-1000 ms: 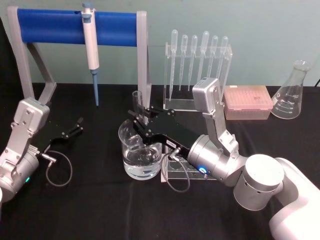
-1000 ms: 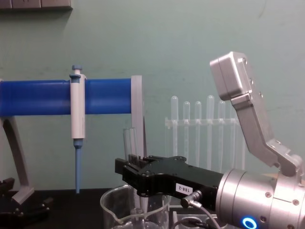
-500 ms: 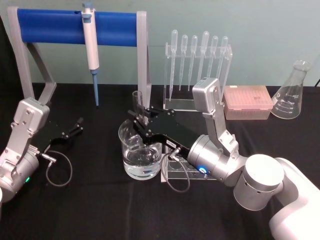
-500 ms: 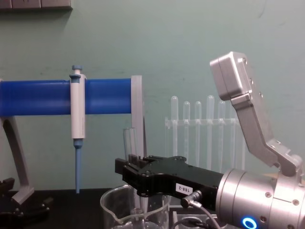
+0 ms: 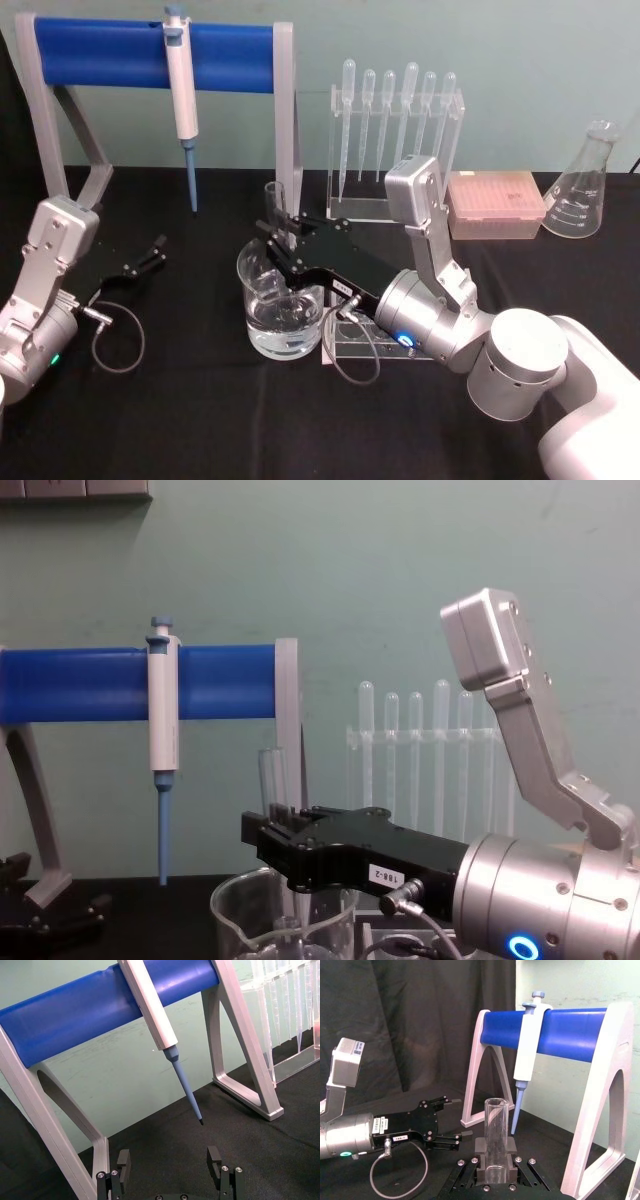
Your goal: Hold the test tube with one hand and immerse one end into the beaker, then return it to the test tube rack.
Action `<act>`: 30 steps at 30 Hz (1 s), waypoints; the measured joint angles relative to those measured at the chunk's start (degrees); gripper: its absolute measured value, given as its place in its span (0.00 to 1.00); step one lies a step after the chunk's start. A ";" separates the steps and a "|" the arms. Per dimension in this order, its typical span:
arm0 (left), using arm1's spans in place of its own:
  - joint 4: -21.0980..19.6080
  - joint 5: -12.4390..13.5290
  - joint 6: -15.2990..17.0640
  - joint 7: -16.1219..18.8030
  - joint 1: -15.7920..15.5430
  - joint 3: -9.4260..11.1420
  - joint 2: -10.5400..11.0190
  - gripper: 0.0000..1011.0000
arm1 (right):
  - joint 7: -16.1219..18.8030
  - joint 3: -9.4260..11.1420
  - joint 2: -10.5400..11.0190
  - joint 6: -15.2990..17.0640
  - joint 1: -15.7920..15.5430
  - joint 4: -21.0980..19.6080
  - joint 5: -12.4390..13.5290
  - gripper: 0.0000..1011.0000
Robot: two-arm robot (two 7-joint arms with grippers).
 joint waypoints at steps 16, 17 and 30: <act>0.00 0.00 0.00 0.00 0.00 0.00 0.00 0.99 | 0.00 0.00 0.00 0.00 0.00 0.00 0.00 0.22; 0.00 0.00 0.00 0.00 0.00 0.00 0.00 0.99 | 0.00 0.00 0.00 0.00 0.00 0.00 0.00 0.22; 0.00 0.00 0.00 0.00 0.00 0.00 0.00 0.99 | 0.00 0.00 0.00 0.00 0.00 0.00 0.00 0.22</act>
